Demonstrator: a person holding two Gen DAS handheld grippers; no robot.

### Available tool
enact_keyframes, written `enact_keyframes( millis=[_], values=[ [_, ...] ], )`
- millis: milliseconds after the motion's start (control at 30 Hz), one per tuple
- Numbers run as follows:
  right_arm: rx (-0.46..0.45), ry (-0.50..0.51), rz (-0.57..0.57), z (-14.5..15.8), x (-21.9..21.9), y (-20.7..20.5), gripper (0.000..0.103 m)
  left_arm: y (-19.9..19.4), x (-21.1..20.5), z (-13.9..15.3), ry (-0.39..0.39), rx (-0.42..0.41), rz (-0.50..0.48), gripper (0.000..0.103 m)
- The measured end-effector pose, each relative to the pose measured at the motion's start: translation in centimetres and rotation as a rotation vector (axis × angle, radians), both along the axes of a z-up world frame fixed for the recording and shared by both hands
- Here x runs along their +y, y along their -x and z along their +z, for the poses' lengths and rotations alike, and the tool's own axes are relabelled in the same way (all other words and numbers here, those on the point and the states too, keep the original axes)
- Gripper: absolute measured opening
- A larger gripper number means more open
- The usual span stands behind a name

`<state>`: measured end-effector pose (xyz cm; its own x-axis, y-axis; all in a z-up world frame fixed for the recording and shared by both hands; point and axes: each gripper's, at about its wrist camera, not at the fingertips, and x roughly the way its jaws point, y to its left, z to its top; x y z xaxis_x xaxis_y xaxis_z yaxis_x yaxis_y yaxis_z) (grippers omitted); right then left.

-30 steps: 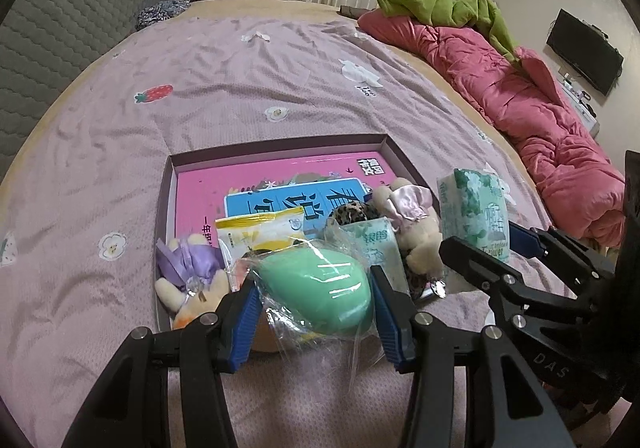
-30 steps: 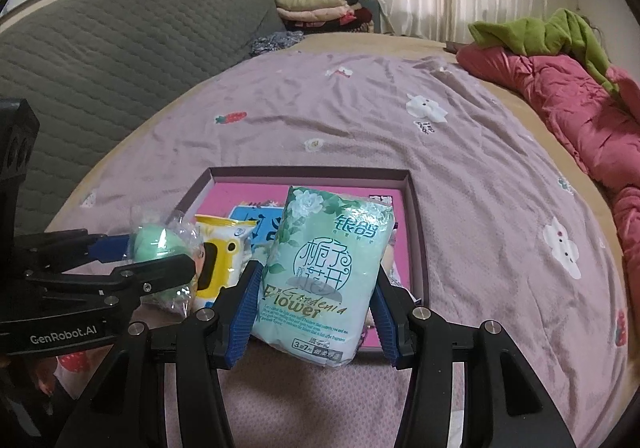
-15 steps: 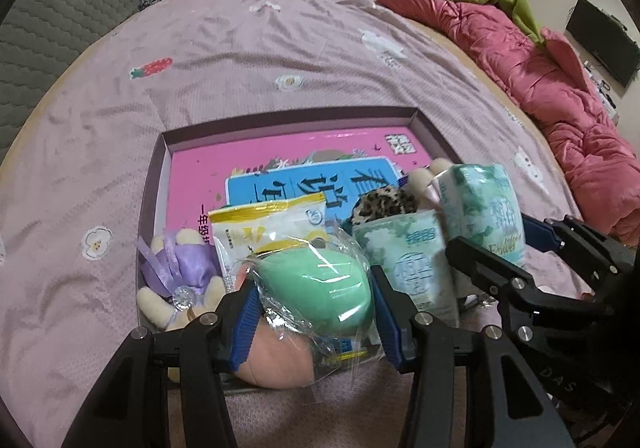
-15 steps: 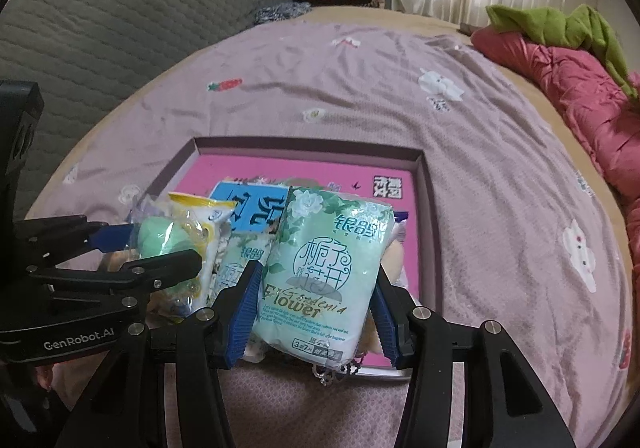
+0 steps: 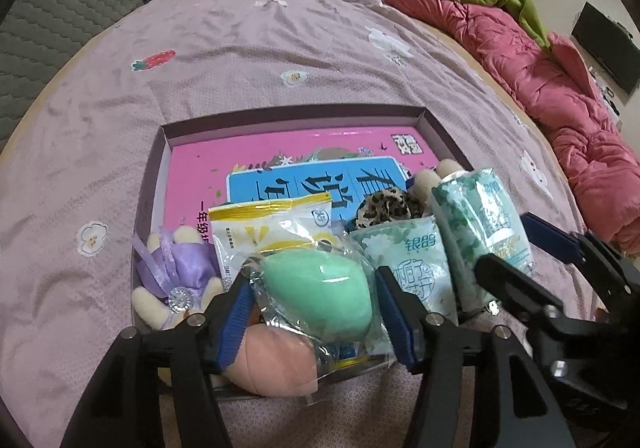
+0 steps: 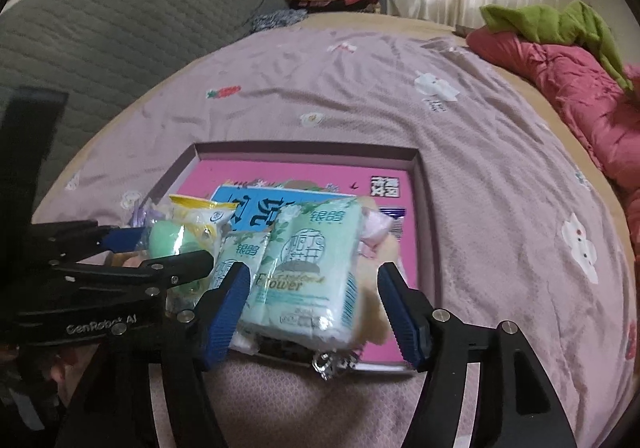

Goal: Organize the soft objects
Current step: 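Open both tools to release the items and withdraw from the tray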

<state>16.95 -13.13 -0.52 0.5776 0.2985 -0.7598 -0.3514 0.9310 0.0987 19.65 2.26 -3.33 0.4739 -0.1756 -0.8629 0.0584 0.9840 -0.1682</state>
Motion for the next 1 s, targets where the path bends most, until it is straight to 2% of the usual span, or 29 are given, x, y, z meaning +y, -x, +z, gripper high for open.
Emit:
enact_keyframes(
  millis=[133,333,700,900,1000],
  values=[
    [-0.017,-0.033,-0.034,0.9,-1.2,1.2,0.071,0.7,0.2,1.1,0.014,-0.030,0.007,0.065],
    [-0.047,-0.019,-0.044,2.0,-1.8,3.2,0.073,2.7,0.7,2.8,-0.004,-0.074,0.043,0.065],
    [-0.100,-0.009,-0.043,3.7,-1.5,8.2,0.074,9.3,1.8,5.2,-0.041,-0.134,0.164,0.067],
    [-0.118,0.018,-0.062,3.8,-1.4,11.3,0.074,12.8,1.7,5.6,-0.060,-0.161,0.188,0.067],
    [-0.135,0.039,-0.070,3.7,-1.3,12.9,0.074,14.2,0.9,5.7,-0.073,-0.166,0.161,0.067]
  ],
)
